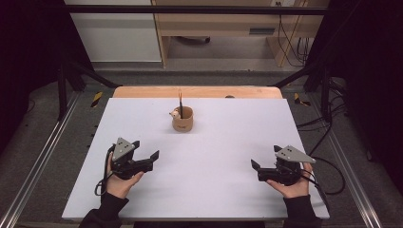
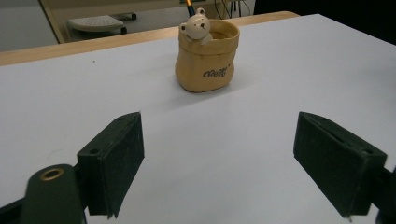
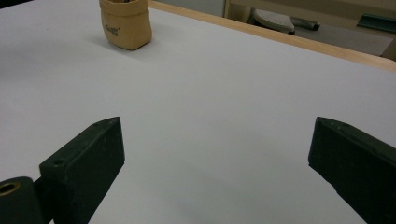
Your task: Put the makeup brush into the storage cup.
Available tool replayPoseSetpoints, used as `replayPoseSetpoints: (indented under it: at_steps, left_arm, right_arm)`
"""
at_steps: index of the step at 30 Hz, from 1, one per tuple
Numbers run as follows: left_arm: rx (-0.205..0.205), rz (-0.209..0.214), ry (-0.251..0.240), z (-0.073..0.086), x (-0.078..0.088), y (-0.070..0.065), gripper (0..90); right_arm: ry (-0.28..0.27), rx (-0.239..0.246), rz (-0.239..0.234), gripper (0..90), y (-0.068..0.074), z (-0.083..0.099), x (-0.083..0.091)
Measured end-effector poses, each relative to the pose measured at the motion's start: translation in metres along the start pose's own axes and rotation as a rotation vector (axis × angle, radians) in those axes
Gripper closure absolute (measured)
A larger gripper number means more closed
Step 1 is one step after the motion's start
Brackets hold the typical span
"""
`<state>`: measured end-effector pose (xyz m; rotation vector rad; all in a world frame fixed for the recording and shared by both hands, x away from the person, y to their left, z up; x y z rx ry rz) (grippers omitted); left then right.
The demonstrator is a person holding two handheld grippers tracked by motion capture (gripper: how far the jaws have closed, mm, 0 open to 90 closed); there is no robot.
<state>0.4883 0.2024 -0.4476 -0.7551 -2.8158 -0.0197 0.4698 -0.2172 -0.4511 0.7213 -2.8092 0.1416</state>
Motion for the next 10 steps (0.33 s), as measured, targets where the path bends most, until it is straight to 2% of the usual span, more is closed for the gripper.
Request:
replayPoseSetpoints:
  at_steps: [10]
  left_arm:
    - [0.011, -0.002, 0.022, 0.0104, 0.0119, 0.0097, 11.2]
  right_arm:
    - [0.002, -0.009, 0.007, 3.9, -0.0025, 0.002, 0.004]
Point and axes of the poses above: each handheld gripper's, and its own axes: x roughly backward along the jaws, z roughly out of its underside, y roughly to its left, the point moved 6 cm from there along -x, roughly forward along the jaws, and after that the axes turned 12 degrees about -y, right-handed, at the moved point
